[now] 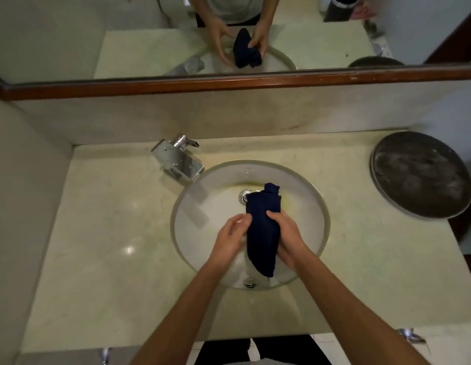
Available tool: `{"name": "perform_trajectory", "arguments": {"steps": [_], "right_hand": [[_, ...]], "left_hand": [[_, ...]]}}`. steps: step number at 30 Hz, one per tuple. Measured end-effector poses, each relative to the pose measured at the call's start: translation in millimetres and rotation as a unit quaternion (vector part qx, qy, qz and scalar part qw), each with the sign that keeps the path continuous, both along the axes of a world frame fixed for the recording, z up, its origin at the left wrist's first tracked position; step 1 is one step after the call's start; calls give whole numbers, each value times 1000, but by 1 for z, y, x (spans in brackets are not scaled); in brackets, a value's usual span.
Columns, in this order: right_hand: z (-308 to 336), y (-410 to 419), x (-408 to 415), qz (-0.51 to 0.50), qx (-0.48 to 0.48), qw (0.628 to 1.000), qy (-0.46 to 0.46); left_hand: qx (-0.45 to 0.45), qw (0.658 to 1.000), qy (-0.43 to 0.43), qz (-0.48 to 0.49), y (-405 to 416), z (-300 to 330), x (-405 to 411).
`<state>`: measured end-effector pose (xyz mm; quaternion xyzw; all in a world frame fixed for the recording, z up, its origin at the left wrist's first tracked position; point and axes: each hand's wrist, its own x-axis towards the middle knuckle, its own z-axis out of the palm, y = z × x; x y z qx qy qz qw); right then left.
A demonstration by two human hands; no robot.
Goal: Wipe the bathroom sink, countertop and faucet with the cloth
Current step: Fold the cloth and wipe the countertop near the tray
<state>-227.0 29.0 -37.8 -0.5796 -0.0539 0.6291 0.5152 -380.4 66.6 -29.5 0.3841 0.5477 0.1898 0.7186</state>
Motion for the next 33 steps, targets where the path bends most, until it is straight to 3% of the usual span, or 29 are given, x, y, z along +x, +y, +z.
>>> {"name": "perform_trajectory", "arguments": {"steps": [2,6,9,15,19,26,30,33], "right_hand": [[16,1,-11,-18,12,1000,14],[52,2,-18,-76,44,996,18],[74,1,-19,-130,64,988,44],[96,-5,-30,-208,54,976,-21],[109,-6,-40,-212,76,972,-60],[114,-6,-43,-179,76,972,-135],[118,-8,-35,-169,86,969,-161],[118,-8,-24,-155,88,966,-186]], "left_hand": [[4,999,-34,-24,-1,12,-2],[79,995,39,-47,-5,29,-12],[76,992,53,-83,-14,41,-17],[112,985,128,-29,-24,69,-20],[69,995,65,5,-32,81,-19],[94,995,17,26,-32,90,-18],[-41,991,-126,4,-19,99,-17],[-62,987,-145,-36,-13,105,-10]]}}
